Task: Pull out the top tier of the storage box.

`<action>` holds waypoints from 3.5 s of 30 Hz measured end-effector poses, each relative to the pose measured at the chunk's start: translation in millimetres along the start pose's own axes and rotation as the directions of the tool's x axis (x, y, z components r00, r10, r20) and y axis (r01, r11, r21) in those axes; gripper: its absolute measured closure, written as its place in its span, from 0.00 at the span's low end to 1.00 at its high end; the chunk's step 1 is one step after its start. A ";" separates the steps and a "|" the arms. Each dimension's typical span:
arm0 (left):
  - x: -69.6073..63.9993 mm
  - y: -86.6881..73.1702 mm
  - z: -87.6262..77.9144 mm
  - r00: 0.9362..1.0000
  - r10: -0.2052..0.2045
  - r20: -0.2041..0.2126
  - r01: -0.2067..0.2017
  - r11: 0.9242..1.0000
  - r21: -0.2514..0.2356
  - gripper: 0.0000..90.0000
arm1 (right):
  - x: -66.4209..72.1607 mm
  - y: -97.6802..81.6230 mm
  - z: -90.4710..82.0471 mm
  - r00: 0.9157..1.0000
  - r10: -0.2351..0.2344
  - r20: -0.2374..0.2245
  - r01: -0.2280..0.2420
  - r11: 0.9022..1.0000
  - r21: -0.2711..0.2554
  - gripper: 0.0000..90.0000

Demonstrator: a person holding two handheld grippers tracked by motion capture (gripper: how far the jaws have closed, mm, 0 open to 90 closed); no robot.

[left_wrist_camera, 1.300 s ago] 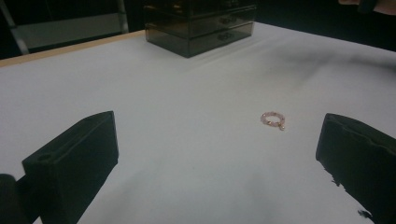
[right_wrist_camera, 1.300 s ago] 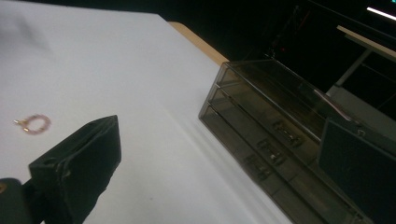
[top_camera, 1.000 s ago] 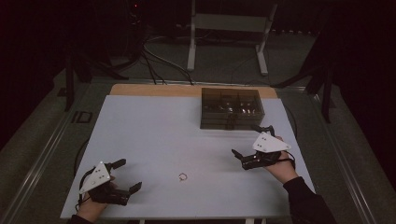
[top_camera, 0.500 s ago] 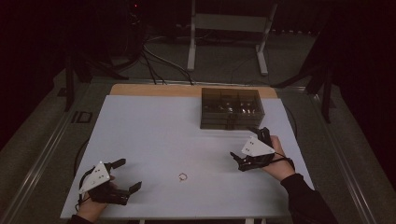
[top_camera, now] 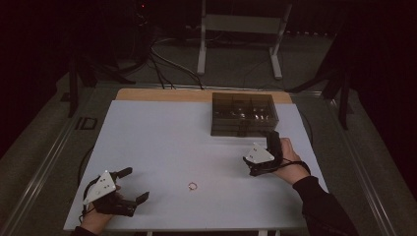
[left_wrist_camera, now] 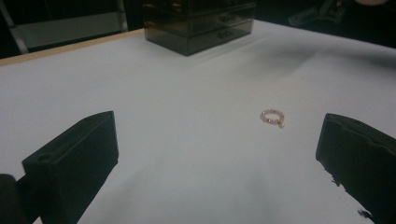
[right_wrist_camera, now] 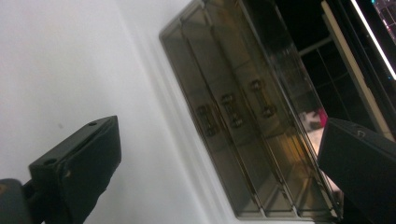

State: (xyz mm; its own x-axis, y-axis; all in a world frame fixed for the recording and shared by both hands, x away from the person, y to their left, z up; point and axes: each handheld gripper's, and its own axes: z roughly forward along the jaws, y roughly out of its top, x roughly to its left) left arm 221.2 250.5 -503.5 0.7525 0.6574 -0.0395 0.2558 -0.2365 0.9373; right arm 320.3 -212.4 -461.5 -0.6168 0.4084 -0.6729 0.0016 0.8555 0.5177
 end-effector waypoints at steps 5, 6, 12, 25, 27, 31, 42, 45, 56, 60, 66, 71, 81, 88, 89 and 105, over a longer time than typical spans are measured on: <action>-0.4 -0.3 0.4 1.000 0.004 -0.001 -0.004 1.000 0.004 0.00 | 3.3 3.9 6.3 0.997 -0.071 0.030 0.069 0.996 0.053 0.00; -0.3 -0.2 0.3 1.000 0.003 -0.002 -0.003 1.000 0.003 0.00 | 3.7 5.0 7.2 0.996 -0.080 0.026 0.079 0.995 0.062 0.00; 0.0 -0.2 -0.1 1.000 0.001 -0.004 -0.001 1.000 -0.001 0.00 | 4.1 8.5 13.8 0.992 -0.118 0.043 0.114 0.989 0.096 0.00; 0.3 -0.1 -0.2 1.000 -0.001 -0.005 0.001 1.000 -0.003 0.00 | 5.1 10.8 29.1 0.974 -0.209 0.089 0.189 0.962 0.195 0.02; 0.2 0.4 -0.5 1.000 -0.004 -0.004 0.004 1.000 -0.012 0.00 | 4.4 11.2 30.9 0.973 -0.212 0.092 0.190 0.961 0.202 0.02; 0.3 0.0 -0.9 1.000 -0.006 -0.006 0.006 1.000 -0.008 0.00 | 7.1 11.6 35.8 0.959 -0.260 0.113 0.229 0.945 0.232 0.02; 0.0 -0.3 -1.1 1.000 -0.002 -0.007 0.002 1.000 -0.009 0.00 | 14.0 15.0 48.6 0.937 -0.322 0.133 0.278 0.921 0.275 0.04; 0.4 0.3 -1.9 1.000 -0.010 -0.008 0.009 1.000 -0.019 0.00 | 14.8 14.4 52.0 0.934 -0.326 0.144 0.278 0.919 0.278 0.04; 0.3 -0.1 -1.7 1.000 -0.008 -0.004 0.008 1.000 -0.015 0.00 | 12.7 14.5 60.4 0.893 -0.392 0.220 0.314 0.894 0.321 0.19; 0.3 -0.6 -1.6 1.000 -0.009 -0.001 0.009 1.000 -0.011 0.00 | 12.8 12.1 65.1 0.870 -0.435 0.234 0.344 0.873 0.345 0.31; 0.2 -0.7 -1.4 1.000 -0.006 0.000 0.006 1.000 -0.008 0.00 | 14.0 11.8 69.3 0.833 -0.469 0.292 0.360 0.862 0.357 0.47; 0.3 0.0 -1.6 1.000 -0.010 -0.001 0.010 1.000 -0.019 0.00 | 14.3 11.9 71.1 0.818 -0.495 0.293 0.381 0.847 0.370 0.56; 0.5 -0.4 -1.0 1.000 -0.011 -0.001 0.011 1.000 -0.014 0.00 | 13.3 11.3 78.5 0.798 -0.530 0.286 0.405 0.823 0.398 0.76; 1.3 -0.6 -2.0 1.000 -0.014 -0.002 0.014 1.000 -0.019 0.00 | 14.4 12.4 83.7 0.790 -0.552 0.268 0.428 0.809 0.404 0.80; 1.3 -0.9 -2.0 1.000 -0.011 -0.003 0.011 1.000 -0.013 0.00 | 14.1 12.8 84.2 0.787 -0.556 0.268 0.431 0.806 0.406 0.81; 1.2 -0.6 -1.7 1.000 -0.012 0.000 0.012 1.000 -0.014 0.00 | 16.1 6.5 89.8 0.721 -0.626 0.297 0.488 0.763 0.424 0.90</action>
State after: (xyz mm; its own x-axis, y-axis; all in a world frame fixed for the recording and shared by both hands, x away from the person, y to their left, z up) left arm 220.9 252.6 -503.5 0.7496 0.6599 -0.0511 0.2566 -0.2185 0.9415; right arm 381.1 -171.7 -516.4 -0.2114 -0.1467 -0.9663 0.0336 0.9870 -0.1572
